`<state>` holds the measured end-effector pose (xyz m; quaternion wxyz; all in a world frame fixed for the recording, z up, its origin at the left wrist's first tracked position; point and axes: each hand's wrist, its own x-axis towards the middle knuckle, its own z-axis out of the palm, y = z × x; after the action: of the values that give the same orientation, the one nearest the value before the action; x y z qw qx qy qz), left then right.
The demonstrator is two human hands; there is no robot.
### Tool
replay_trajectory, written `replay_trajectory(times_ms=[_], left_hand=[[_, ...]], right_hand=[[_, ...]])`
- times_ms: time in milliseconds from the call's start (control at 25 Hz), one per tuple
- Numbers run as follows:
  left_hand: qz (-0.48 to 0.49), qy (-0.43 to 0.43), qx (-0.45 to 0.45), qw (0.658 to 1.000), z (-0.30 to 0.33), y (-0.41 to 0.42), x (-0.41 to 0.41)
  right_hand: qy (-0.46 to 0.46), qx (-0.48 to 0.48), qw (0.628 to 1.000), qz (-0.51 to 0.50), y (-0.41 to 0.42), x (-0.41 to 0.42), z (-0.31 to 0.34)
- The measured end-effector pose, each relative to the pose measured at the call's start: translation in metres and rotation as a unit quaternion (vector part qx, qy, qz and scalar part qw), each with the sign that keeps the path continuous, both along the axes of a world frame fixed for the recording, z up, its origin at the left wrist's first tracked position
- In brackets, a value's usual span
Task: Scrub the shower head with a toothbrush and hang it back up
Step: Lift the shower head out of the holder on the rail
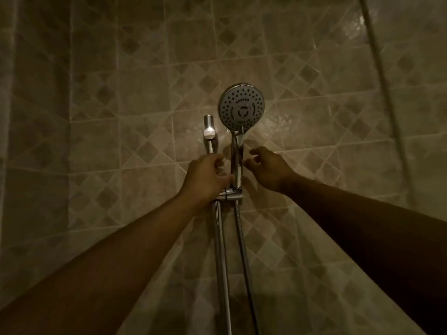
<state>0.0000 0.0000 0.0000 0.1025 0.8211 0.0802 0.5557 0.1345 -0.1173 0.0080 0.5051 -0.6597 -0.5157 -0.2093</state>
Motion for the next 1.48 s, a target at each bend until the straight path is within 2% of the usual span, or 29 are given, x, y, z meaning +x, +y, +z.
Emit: replay_trajectory(times_ms=[40, 120, 280, 520, 720, 1000, 1200, 1480], left_hand=[[-0.04, 0.006, -0.032, 0.999, 0.001, 0.003, 0.008], [-0.06, 0.024, -0.05, 0.997, 0.003, 0.003, 0.019], [-0.043, 0.028, -0.076, 0.996, 0.007, 0.011, 0.035], [-0.056, 0.049, -0.071, 0.995, 0.011, 0.011, 0.033], [-0.015, 0.048, -0.04, 0.998, 0.023, 0.003, 0.03], [-0.023, 0.017, -0.033, 0.999, 0.047, -0.002, 0.028], [-0.021, 0.007, -0.046, 0.999, 0.057, -0.005, 0.025], [-0.045, -0.029, -0.073, 0.996, 0.079, -0.02, 0.025]], right_hand=[[-0.004, 0.009, 1.0, 0.026, 0.003, 0.0, 0.004], [-0.044, 0.026, 0.997, 0.056, 0.01, 0.005, 0.008], [-0.117, 0.05, 0.991, 0.046, 0.018, 0.008, 0.013], [-0.157, 0.056, 0.985, 0.038, 0.019, 0.012, 0.021], [-0.164, 0.084, 0.982, 0.037, 0.021, 0.01, 0.027], [-0.169, 0.104, 0.98, 0.019, 0.018, 0.001, 0.047], [-0.167, 0.116, 0.979, 0.03, 0.015, -0.005, 0.057], [-0.162, 0.119, 0.98, -0.008, 0.0, -0.018, 0.08]])
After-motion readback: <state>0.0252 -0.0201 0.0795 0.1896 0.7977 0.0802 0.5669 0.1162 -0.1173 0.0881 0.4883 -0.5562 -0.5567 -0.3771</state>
